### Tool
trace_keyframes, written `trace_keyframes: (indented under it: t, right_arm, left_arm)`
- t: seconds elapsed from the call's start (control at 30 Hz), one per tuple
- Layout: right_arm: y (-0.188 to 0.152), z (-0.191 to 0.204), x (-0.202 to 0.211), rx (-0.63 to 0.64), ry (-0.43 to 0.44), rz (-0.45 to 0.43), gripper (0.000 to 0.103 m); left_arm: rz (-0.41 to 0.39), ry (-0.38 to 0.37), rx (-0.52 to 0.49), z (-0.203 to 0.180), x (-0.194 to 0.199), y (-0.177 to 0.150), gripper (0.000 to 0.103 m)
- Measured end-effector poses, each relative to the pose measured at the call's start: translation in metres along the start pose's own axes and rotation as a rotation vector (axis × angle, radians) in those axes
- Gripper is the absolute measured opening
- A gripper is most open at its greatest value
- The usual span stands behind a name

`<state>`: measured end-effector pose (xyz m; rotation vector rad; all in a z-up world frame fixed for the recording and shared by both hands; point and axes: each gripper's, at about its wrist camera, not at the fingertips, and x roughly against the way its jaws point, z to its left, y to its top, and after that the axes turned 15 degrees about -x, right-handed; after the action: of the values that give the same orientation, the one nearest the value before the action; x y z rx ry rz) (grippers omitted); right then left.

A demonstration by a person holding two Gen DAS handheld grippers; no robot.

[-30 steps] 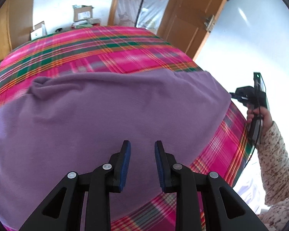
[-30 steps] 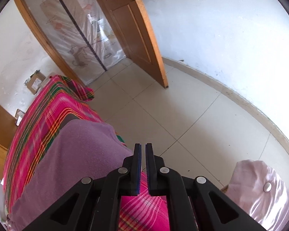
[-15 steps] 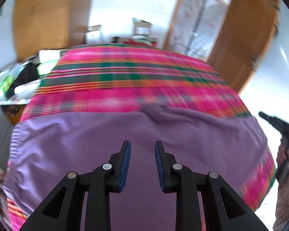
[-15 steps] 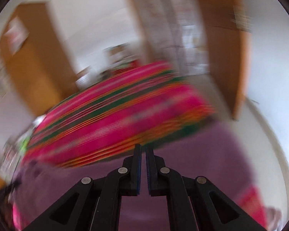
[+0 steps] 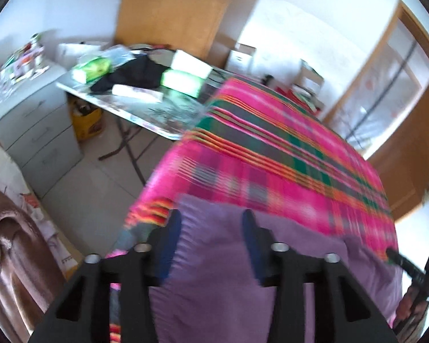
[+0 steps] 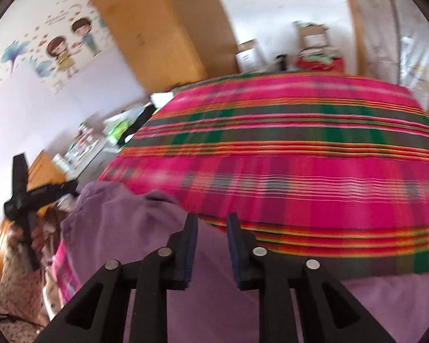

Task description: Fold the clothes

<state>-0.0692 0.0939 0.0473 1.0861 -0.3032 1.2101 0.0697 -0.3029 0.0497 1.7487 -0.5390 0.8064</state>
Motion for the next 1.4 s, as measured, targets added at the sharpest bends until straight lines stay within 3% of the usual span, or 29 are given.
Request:
trace_keyframes:
  t: [0.07, 0.17, 0.27, 0.37, 0.5, 0.6, 0.7, 1.03, 1.3, 1.4]
  right_arm:
    - [-0.001, 0.011, -0.009, 0.032, 0.011, 0.030, 0.028]
    - [0.001, 0.021, -0.022, 0.058, 0.020, 0.060, 0.033]
    - [0.005, 0.031, -0.033, 0.072, 0.038, 0.087, 0.034]
    - [0.009, 0.037, -0.037, 0.087, 0.053, 0.106, 0.034]
    - [0.013, 0.041, -0.040, 0.093, 0.038, 0.114, 0.035]
    - [0.016, 0.041, -0.041, 0.087, 0.041, 0.125, 0.035]
    - [0.018, 0.040, -0.044, 0.077, 0.037, 0.132, 0.035]
    - [0.024, 0.041, -0.054, 0.060, 0.015, 0.146, 0.036]
    - [0.027, 0.050, -0.057, 0.090, 0.034, 0.178, 0.036]
    - [0.027, 0.050, -0.060, 0.085, 0.061, 0.210, 0.036]
  left_arm:
    - [0.046, -0.003, 0.036, 0.016, -0.006, 0.005, 0.049]
    - [0.088, -0.072, 0.034, 0.031, -0.020, 0.011, 0.050]
    - [0.142, -0.106, 0.054, 0.044, -0.036, 0.016, 0.050]
    - [0.121, -0.174, 0.043, 0.048, -0.044, 0.024, 0.050]
    - [0.088, -0.233, -0.072, 0.040, -0.047, 0.036, 0.057]
    - [0.078, -0.223, -0.287, 0.019, -0.047, 0.042, 0.058]
    - [0.121, -0.224, -0.460, 0.001, -0.054, 0.036, 0.058]
    - [0.221, -0.197, -0.750, -0.029, -0.072, 0.021, 0.058]
    - [0.254, -0.239, -0.732, -0.023, -0.075, 0.018, 0.057]
    - [0.254, -0.227, -0.735, -0.022, -0.075, 0.018, 0.046]
